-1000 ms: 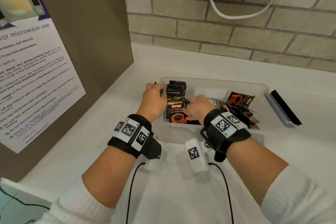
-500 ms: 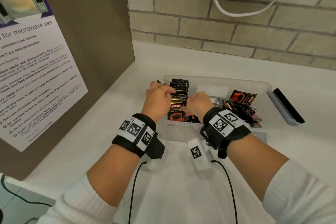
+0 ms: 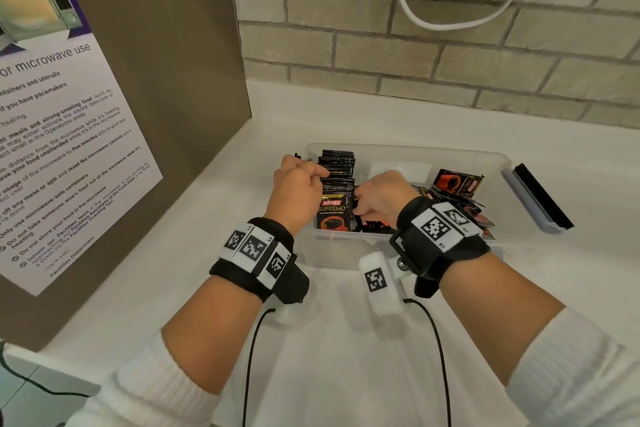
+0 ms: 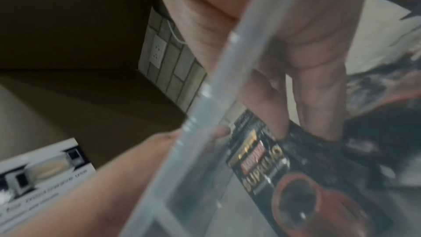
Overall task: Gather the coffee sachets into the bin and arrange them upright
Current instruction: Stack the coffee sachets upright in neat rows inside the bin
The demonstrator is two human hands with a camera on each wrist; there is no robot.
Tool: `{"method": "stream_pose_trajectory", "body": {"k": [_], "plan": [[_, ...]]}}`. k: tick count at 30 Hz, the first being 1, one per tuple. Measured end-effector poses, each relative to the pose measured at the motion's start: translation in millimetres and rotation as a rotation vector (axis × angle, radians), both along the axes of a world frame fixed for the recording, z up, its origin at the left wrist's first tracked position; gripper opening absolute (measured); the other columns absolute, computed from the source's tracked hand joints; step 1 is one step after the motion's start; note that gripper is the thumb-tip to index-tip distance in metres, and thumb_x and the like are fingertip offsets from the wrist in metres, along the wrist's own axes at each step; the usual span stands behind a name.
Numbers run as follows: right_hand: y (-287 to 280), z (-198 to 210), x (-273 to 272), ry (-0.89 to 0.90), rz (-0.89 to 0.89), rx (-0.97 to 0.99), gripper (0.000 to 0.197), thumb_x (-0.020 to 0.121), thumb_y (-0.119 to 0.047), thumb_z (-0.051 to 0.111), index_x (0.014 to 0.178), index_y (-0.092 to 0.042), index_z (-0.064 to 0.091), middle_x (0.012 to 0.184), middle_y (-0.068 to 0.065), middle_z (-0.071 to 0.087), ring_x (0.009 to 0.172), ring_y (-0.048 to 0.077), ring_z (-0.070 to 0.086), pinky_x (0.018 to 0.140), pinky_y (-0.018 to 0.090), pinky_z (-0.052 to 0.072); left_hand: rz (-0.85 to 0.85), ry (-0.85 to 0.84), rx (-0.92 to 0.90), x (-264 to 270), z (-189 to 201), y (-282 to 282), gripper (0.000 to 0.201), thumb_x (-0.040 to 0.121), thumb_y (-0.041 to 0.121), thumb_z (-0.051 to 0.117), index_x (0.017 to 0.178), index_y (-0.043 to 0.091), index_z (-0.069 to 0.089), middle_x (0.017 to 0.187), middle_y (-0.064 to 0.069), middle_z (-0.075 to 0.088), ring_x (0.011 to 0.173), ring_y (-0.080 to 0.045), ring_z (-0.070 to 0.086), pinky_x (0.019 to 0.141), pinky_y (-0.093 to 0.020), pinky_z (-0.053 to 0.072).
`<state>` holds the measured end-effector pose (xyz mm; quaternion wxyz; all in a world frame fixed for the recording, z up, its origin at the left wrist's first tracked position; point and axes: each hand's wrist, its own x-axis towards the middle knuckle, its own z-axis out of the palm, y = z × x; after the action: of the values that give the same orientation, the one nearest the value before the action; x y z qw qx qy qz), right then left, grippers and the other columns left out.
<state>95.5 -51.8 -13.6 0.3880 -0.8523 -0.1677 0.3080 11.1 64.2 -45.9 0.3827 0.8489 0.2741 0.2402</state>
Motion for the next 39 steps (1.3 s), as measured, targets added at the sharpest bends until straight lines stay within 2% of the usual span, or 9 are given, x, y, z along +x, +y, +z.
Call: {"method": "stream_pose_trajectory", "body": {"k": [4,7,10,15,19,23,30,35,39], "plan": [[-21,17,24,-0.154,-0.078,0.016,0.040,0.082,0.007,0.055,0.122,0.002,0.055,0.076,0.003,0.051,0.080,0.023,0.057,0.084,0.038,0.055,-0.003,0.011,0.024,0,1,0,0.029,0.095,0.008,0.041,0.105,0.012,0.068,0.118,-0.010,0.043,0.115,-0.029,0.043,0.102,-0.041,0.041],[-37,22,35,-0.275,0.097,-0.254,0.066,0.075,0.002,0.069,0.134,-0.007,0.042,0.115,0.009,0.054,0.110,0.028,0.052,0.094,0.036,0.046,-0.004,0.035,0.045,0,2,-1,0.029,0.095,0.009,0.041,0.105,0.013,0.068,0.119,-0.010,0.043,0.116,-0.029,0.042,0.100,-0.042,0.042],[-45,15,38,-0.285,0.426,-0.607,0.097,0.075,-0.016,0.075,0.149,-0.016,0.013,0.153,0.011,0.024,0.138,0.030,0.030,0.107,0.039,0.034,-0.013,0.056,0.061,1,5,0,0.029,0.095,0.009,0.040,0.105,0.012,0.067,0.121,-0.011,0.042,0.118,-0.028,0.041,0.102,-0.039,0.040],[-59,-8,41,-0.325,0.618,-0.885,0.119,0.071,-0.051,0.073,0.148,-0.028,-0.015,0.157,0.010,-0.012,0.145,0.034,0.006,0.115,0.049,0.019,-0.020,0.052,0.060,1,6,1,0.030,0.094,0.007,0.040,0.105,0.010,0.068,0.122,-0.013,0.042,0.118,-0.029,0.040,0.105,-0.031,0.034],[-59,-9,38,-0.480,0.491,-0.748,0.111,0.066,-0.038,0.082,0.149,-0.021,0.009,0.152,0.016,0.018,0.139,0.040,0.019,0.110,0.050,0.027,-0.014,0.053,0.066,1,4,1,0.030,0.094,0.008,0.040,0.104,0.010,0.068,0.122,-0.014,0.043,0.118,-0.030,0.041,0.105,-0.033,0.034],[-62,-6,39,-0.486,0.387,-0.497,0.061,0.077,-0.017,0.073,0.130,-0.007,0.046,0.126,0.011,0.052,0.122,0.028,0.049,0.097,0.032,0.042,-0.019,0.053,0.060,1,3,3,0.028,0.094,0.009,0.041,0.105,0.010,0.067,0.122,-0.013,0.043,0.117,-0.029,0.043,0.104,-0.036,0.037],[-74,27,51,-0.411,0.175,-0.153,0.048,0.083,0.000,0.062,0.128,-0.008,0.049,0.116,0.010,0.058,0.114,0.029,0.054,0.082,0.027,0.043,-0.066,0.007,0.271,7,27,-12,0.028,0.094,0.008,0.041,0.111,0.015,0.062,0.125,-0.003,0.048,0.120,-0.021,0.041,0.098,-0.032,0.029],[-81,51,49,-0.293,0.121,0.203,0.041,0.080,0.008,0.061,0.117,-0.008,0.055,0.107,0.013,0.064,0.103,0.031,0.061,0.094,0.044,0.050,-0.425,-0.033,-0.071,20,57,-42,0.031,0.098,0.027,0.041,0.126,0.017,0.052,0.128,0.003,0.055,0.115,-0.006,0.049,0.099,-0.018,0.034],[-85,58,43,-0.001,0.117,0.521,0.047,0.081,0.018,0.054,0.120,-0.009,0.052,0.098,0.004,0.062,0.089,0.017,0.064,0.072,0.025,0.058,-0.673,0.113,-0.366,26,60,-57,0.044,0.092,0.033,0.054,0.132,0.017,0.044,0.123,-0.002,0.059,0.110,-0.015,0.059,0.101,-0.036,0.045]]}}
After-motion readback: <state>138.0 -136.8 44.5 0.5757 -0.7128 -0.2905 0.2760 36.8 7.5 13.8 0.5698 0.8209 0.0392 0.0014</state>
